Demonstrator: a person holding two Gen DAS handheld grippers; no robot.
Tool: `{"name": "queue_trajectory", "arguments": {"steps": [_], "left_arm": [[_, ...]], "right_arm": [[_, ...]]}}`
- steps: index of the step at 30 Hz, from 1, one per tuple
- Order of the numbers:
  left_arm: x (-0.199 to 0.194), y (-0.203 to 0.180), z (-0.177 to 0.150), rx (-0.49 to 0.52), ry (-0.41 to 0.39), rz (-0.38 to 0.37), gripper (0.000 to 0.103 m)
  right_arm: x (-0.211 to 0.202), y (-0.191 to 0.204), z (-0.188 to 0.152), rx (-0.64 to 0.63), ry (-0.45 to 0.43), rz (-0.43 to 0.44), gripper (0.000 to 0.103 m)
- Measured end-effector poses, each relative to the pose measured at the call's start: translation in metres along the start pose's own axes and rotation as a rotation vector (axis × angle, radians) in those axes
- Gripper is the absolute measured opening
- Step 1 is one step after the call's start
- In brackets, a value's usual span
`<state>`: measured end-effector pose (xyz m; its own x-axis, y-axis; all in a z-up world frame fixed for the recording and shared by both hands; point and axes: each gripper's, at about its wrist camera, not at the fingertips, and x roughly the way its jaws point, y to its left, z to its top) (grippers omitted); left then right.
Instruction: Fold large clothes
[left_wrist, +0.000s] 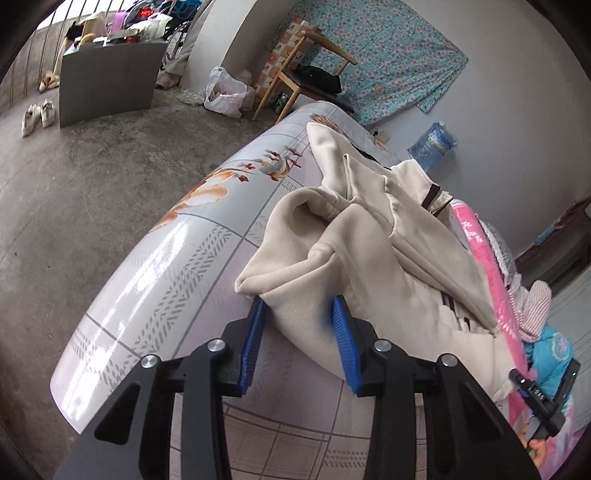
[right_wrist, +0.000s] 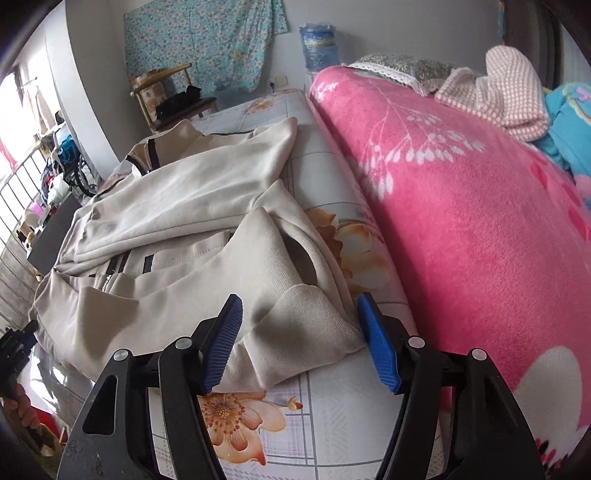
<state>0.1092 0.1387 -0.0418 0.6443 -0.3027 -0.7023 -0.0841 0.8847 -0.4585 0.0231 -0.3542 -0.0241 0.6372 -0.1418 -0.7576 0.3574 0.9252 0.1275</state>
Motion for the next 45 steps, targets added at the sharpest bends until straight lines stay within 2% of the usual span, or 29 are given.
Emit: {"name": "queue_trajectory", "arguments": {"steps": [5, 7, 8, 9, 13, 16, 20, 22, 24, 25, 27, 29, 30, 31, 33, 35, 38, 41, 44, 45], "left_arm": [[0.004, -0.009, -0.003, 0.094, -0.019, 0.07, 0.032], [0.005, -0.009, -0.002, 0.103, -0.019, 0.078, 0.023], [0.004, -0.01, -0.002, 0.113, -0.014, 0.077, 0.02], [0.002, -0.012, -0.001, 0.122, -0.015, 0.069, 0.014], [-0.023, -0.027, 0.0, 0.197, -0.071, 0.062, 0.006], [-0.05, -0.034, 0.001, 0.246, -0.113, 0.051, 0.005], [-0.082, -0.023, -0.001, 0.222, -0.083, 0.009, 0.004], [-0.097, -0.013, -0.007, 0.204, -0.073, 0.014, 0.004], [-0.105, 0.002, -0.016, 0.166, -0.064, 0.045, 0.004], [-0.107, 0.012, -0.021, 0.155, -0.072, 0.103, 0.004], [-0.101, 0.041, -0.021, 0.088, -0.032, 0.165, 0.004], [-0.099, 0.073, -0.019, -0.052, 0.017, 0.141, 0.004], [-0.104, 0.082, -0.019, -0.091, 0.009, 0.126, 0.004], [-0.11, 0.084, -0.017, -0.096, -0.013, 0.123, 0.005], [-0.122, 0.077, -0.014, -0.058, -0.057, 0.111, 0.009], [-0.123, 0.06, -0.013, -0.013, -0.064, 0.059, 0.017], [-0.109, 0.017, -0.017, 0.091, -0.033, -0.005, 0.026], [-0.083, -0.024, -0.021, 0.184, 0.023, -0.04, 0.031], [-0.055, -0.061, -0.033, 0.251, 0.124, -0.135, 0.033], [-0.047, -0.074, -0.039, 0.285, 0.151, -0.151, 0.039]], "right_arm": [[0.016, 0.0, 0.0, -0.049, 0.012, -0.03, 0.057], [0.015, 0.003, -0.001, -0.084, -0.011, -0.059, 0.037], [0.015, 0.004, -0.001, -0.092, -0.008, -0.06, 0.024], [0.013, 0.005, -0.001, -0.088, -0.01, -0.041, 0.018], [-0.009, 0.019, -0.002, -0.143, -0.07, -0.076, 0.013], [-0.031, 0.018, -0.001, -0.121, -0.096, -0.033, 0.013], [-0.061, 0.01, -0.013, -0.092, -0.1, 0.024, 0.013], [-0.071, 0.001, -0.024, -0.063, -0.084, 0.058, 0.013], [-0.071, -0.01, -0.037, -0.034, -0.043, 0.09, 0.017], [-0.065, -0.015, -0.044, -0.032, -0.011, 0.095, 0.02], [-0.049, -0.022, -0.055, -0.037, 0.062, 0.074, 0.034], [-0.046, -0.03, -0.06, -0.017, 0.084, 0.086, 0.039], [-0.051, -0.033, -0.059, -0.006, 0.076, 0.099, 0.051], [-0.059, -0.036, -0.057, 0.001, 0.052, 0.083, 0.056], [-0.076, -0.039, -0.054, 0.008, -0.017, 0.042, 0.061], [-0.088, -0.041, -0.049, 0.028, -0.056, 0.033, 0.062], [-0.096, -0.027, -0.046, 0.014, -0.078, 0.102, 0.064], [-0.091, 0.004, -0.046, -0.056, -0.056, 0.176, 0.069], [-0.075, 0.037, -0.053, -0.09, 0.021, 0.268, 0.069], [-0.068, 0.048, -0.056, -0.103, 0.046, 0.29, 0.069]]}}
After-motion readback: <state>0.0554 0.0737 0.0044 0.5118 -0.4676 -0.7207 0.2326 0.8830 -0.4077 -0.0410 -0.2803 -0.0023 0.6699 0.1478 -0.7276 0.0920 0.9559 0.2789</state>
